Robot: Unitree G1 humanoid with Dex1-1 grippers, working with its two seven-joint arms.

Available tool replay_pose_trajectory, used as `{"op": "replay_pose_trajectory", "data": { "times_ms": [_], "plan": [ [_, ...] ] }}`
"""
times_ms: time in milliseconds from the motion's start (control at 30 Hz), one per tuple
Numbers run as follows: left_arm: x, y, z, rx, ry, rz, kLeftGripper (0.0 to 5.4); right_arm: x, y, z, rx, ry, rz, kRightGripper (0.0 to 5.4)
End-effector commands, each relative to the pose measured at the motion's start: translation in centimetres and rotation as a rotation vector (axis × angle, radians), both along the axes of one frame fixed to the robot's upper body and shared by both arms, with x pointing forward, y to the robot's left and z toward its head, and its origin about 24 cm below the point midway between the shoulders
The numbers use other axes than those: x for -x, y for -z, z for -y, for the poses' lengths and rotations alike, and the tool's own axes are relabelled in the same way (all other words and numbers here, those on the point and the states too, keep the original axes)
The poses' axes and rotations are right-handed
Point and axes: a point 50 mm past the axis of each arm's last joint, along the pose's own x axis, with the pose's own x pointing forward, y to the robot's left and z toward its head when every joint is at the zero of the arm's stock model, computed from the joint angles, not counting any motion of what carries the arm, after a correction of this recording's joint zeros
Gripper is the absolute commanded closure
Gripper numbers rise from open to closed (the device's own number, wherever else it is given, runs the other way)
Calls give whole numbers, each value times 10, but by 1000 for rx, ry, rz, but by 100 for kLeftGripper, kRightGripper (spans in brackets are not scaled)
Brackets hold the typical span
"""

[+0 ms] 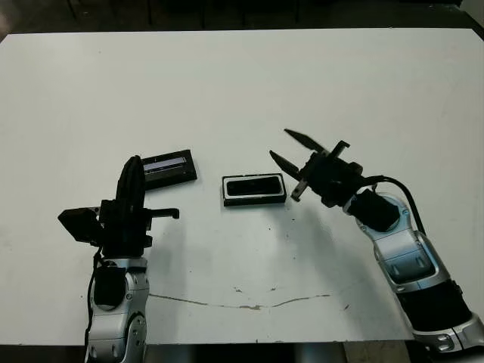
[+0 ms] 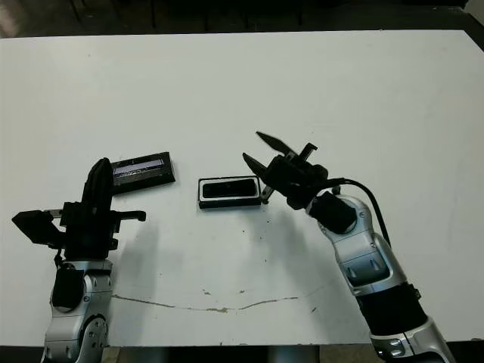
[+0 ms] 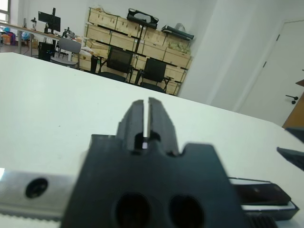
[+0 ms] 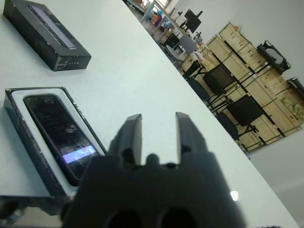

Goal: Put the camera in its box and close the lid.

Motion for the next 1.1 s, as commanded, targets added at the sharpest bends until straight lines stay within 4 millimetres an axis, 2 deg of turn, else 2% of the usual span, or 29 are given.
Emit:
{"op": "replay_pose_trajectory", "data": {
  "times_ms": [33, 133, 167, 433, 800, 1000, 1100],
  "plan": [
    [1, 6, -2, 7, 2, -28, 540, 3, 14, -1, 23, 9, -64, 482],
    [2, 6, -2, 13, 2, -32, 540, 4, 19, -4, 32, -5, -87, 536],
    [2, 6, -2, 14, 3, -32, 540, 5, 20, -5, 40, -8, -90, 539],
    [2, 7, -2, 14, 1, -33, 540, 13, 36, -7, 117, -49, -147, 539],
    [3, 7, -2, 18, 0, -37, 540, 22, 51, 8, 202, -57, -207, 539],
    [3, 7, -3, 11, -5, -34, 540, 23, 53, 17, 189, -18, -198, 539],
    [3, 7, -3, 12, -4, -27, 540, 21, 46, 20, 169, 27, -152, 539]
  ]
}}
